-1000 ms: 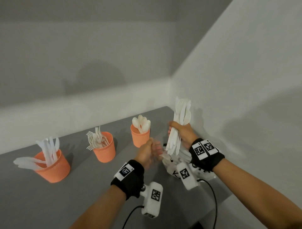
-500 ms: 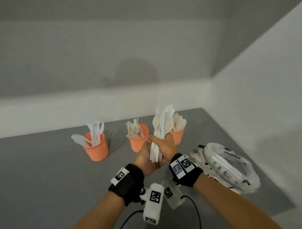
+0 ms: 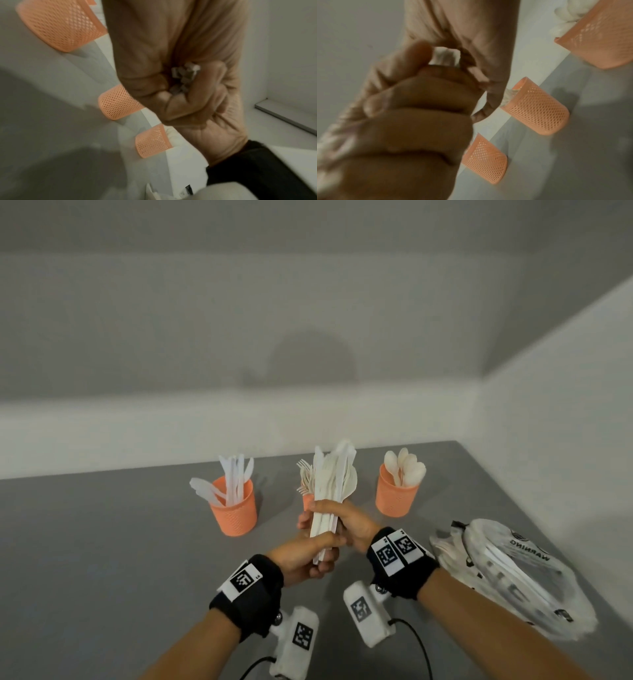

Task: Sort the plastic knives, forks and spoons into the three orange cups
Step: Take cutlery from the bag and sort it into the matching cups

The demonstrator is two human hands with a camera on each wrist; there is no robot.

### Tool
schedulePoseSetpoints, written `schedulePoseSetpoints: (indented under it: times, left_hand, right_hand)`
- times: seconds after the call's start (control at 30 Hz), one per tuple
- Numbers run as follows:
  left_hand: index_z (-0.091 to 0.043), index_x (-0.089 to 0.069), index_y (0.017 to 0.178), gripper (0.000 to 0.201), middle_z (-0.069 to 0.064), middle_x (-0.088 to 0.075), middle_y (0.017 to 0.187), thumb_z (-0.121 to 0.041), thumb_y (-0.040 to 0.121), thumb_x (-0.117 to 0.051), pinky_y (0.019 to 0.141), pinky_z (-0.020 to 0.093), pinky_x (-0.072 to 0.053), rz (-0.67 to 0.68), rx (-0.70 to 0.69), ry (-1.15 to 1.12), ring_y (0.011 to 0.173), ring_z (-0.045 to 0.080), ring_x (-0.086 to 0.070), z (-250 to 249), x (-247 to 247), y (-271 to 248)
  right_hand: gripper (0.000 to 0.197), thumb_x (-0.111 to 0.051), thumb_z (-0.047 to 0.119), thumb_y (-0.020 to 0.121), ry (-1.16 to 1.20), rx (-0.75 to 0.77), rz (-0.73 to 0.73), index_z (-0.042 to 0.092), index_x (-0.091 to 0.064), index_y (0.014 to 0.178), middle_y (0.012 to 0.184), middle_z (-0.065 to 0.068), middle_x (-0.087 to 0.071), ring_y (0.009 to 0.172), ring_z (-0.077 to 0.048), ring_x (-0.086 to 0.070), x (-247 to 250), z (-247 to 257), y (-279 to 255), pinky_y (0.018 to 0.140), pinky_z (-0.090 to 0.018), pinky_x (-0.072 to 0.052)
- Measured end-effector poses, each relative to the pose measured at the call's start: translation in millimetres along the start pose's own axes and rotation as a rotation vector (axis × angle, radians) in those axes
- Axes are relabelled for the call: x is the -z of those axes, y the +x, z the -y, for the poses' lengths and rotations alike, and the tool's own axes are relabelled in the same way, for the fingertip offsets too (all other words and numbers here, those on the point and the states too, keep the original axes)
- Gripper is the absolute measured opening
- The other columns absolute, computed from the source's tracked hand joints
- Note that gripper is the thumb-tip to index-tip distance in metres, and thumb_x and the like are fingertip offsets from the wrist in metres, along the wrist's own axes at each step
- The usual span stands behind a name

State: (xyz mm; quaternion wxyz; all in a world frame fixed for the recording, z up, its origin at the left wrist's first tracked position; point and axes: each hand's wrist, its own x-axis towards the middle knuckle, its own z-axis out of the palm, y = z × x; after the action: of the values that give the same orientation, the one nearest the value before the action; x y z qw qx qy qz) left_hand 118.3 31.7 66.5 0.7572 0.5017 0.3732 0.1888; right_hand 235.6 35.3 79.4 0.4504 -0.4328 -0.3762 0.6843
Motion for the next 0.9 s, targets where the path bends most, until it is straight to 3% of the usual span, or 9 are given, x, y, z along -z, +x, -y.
schedulePoseSetpoints:
  times: [0.1, 0.17, 0.27, 0.33, 0.43, 0.5, 0.6, 0.73, 0.9]
  left_hand:
    - [-0.017, -0.045, 0.074, 0.012, -0.004, -0.036, 0.048, -0.021, 0.082, -0.053, 0.034, 0.014, -0.024, -0.009, 0.03, -0.091, 0.038, 0.005, -0.034, -1, 2, -4]
    - [-0.017, -0.047, 0.071, 0.015, -0.004, -0.038, 0.048, -0.021, 0.084, -0.052, 0.036, 0.014, -0.029, 0.007, 0.072, -0.111, 0.039, 0.006, -0.038, -2, 4, -7]
    - [-0.014, -0.052, 0.076, 0.02, -0.003, -0.053, 0.054, -0.024, 0.093, -0.052, 0.049, 0.017, -0.045, 0.012, 0.088, 0.038, 0.05, 0.009, -0.054, -3, 12, -9]
    - [-0.014, -0.057, 0.087, 0.02, 0.0, -0.063, 0.072, -0.034, 0.088, -0.059, 0.065, 0.022, -0.053, -0.005, 0.087, 0.149, 0.064, 0.011, -0.061, -5, 21, -11]
    - [-0.011, -0.061, 0.106, 0.054, 0.004, -0.067, 0.098, -0.052, 0.071, -0.068, 0.083, 0.029, -0.053, -0.069, 0.1, 0.268, 0.086, 0.016, -0.063, -10, 37, -14]
    - [-0.014, -0.06, 0.107, 0.039, 0.0, -0.063, 0.098, -0.044, 0.083, -0.063, 0.075, 0.023, -0.054, -0.189, 0.024, 0.304, 0.086, 0.013, -0.061, -18, 44, -16]
    - [-0.013, -0.055, 0.109, 0.022, 0.003, -0.059, 0.098, -0.026, 0.091, -0.056, 0.069, 0.023, -0.049, -0.423, -0.172, 0.212, 0.081, 0.013, -0.057, -34, 52, -13]
    - [-0.014, -0.057, 0.11, 0.019, 0.001, -0.058, 0.089, -0.016, 0.091, -0.057, 0.061, 0.022, -0.047, -0.514, -0.324, 0.157, 0.069, 0.014, -0.054, -51, 47, -8]
    - [-0.017, -0.058, 0.088, 0.012, -0.001, -0.058, 0.075, -0.007, 0.086, -0.062, 0.059, 0.023, -0.045, -0.579, -0.377, 0.1, 0.062, 0.013, -0.052, -49, 43, 1]
  right_hand:
    - [0.025, -0.057, 0.027, 0.077, 0.088, -0.099, 0.184, 0.015, -0.065, 0.098, 0.093, -0.006, -0.074, 0.092, -0.019, -0.069, -2, -2, 2, 0.094, -0.035, -0.048]
    - [0.024, -0.055, 0.023, 0.077, 0.127, -0.137, 0.24, 0.012, -0.062, 0.098, 0.097, -0.008, -0.074, 0.096, -0.02, -0.069, -7, -2, 6, 0.095, -0.033, -0.047]
    - [0.018, -0.053, 0.019, 0.077, 0.073, -0.138, 0.173, 0.013, -0.06, 0.092, 0.082, -0.004, -0.075, 0.085, -0.016, -0.071, -13, -2, 11, 0.086, -0.028, -0.051]
    - [0.013, -0.051, 0.014, 0.084, 0.043, -0.092, 0.063, 0.015, -0.061, 0.093, 0.064, 0.0, -0.069, 0.071, -0.013, -0.069, -13, -5, 16, 0.077, -0.028, -0.052]
    - [0.017, -0.045, 0.002, 0.09, 0.075, 0.001, -0.122, 0.013, -0.058, 0.088, 0.044, 0.004, -0.047, 0.042, -0.01, -0.053, -6, -10, 23, 0.051, -0.023, -0.046]
    - [0.017, -0.047, 0.002, 0.089, 0.025, 0.008, -0.165, 0.014, -0.056, 0.083, 0.042, 0.005, -0.043, 0.037, -0.008, -0.044, -2, -12, 22, 0.043, -0.02, -0.041]
    - [0.017, -0.051, 0.004, 0.088, -0.036, -0.048, -0.128, 0.017, -0.054, 0.079, 0.048, 0.005, -0.05, 0.036, -0.007, -0.042, -1, -19, 19, 0.041, -0.019, -0.04]
    - [0.011, -0.059, 0.012, 0.088, -0.079, -0.104, -0.088, 0.016, -0.056, 0.079, 0.047, 0.004, -0.051, 0.036, -0.008, -0.044, -7, -23, 12, 0.041, -0.018, -0.041]
    - [0.011, -0.063, 0.024, 0.087, -0.088, -0.135, -0.046, 0.019, -0.054, 0.083, 0.047, 0.006, -0.05, 0.038, -0.007, -0.045, -8, -22, 7, 0.042, -0.019, -0.042]
